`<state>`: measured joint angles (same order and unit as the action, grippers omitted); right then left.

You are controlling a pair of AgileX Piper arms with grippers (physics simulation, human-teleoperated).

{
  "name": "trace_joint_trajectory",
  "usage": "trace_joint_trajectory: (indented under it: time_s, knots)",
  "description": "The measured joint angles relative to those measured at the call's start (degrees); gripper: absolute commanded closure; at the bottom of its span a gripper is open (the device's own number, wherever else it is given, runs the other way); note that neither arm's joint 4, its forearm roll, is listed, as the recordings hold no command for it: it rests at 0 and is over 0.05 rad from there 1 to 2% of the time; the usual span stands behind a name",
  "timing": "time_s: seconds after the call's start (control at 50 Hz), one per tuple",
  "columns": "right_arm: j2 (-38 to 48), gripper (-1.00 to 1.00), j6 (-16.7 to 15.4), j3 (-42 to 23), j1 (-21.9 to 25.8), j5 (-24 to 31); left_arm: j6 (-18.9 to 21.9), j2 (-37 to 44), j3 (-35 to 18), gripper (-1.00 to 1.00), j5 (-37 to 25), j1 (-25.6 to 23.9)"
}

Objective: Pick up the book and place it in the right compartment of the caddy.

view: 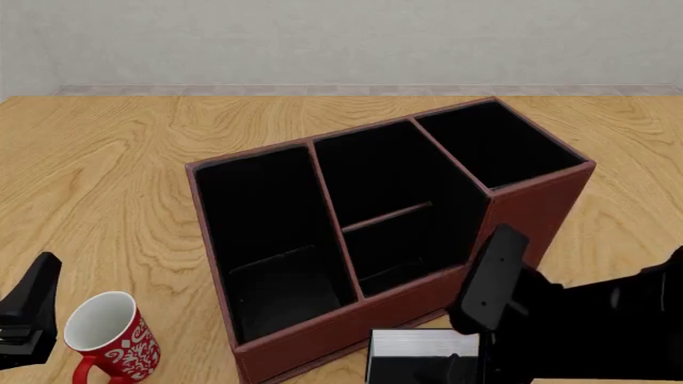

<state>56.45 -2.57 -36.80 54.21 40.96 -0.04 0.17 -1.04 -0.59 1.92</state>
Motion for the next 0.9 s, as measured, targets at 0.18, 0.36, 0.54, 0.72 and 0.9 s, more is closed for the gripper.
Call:
trace_joint_trajectory:
  time_s: [0.18,0.36,0.54,0.72,0.9]
  knots:
    - [0.35,-1.0,0.51,1.22,-0.27,-1.13,0.0,-0.01,0.02,-1.0,0.04,0.0]
    - [0.66,-1.0,1.21,2.69,-0.55,-2.52,-0.01,-0.02,0.02,-1.0,0.05,0.01]
    - [1.15,-1.0,1.85,4.28,-0.85,-4.06,-0.01,-0.02,-0.01,-1.0,0.02,0.02]
    - [0.83,1.0,2.43,5.53,0.22,-5.4,-0.01,-0.02,-0.11,-1.0,-0.08,0.03]
    - [0.63,1.0,2.14,5.68,0.58,-5.43,-0.02,-0.02,-0.13,-1.0,-0.07,0.03]
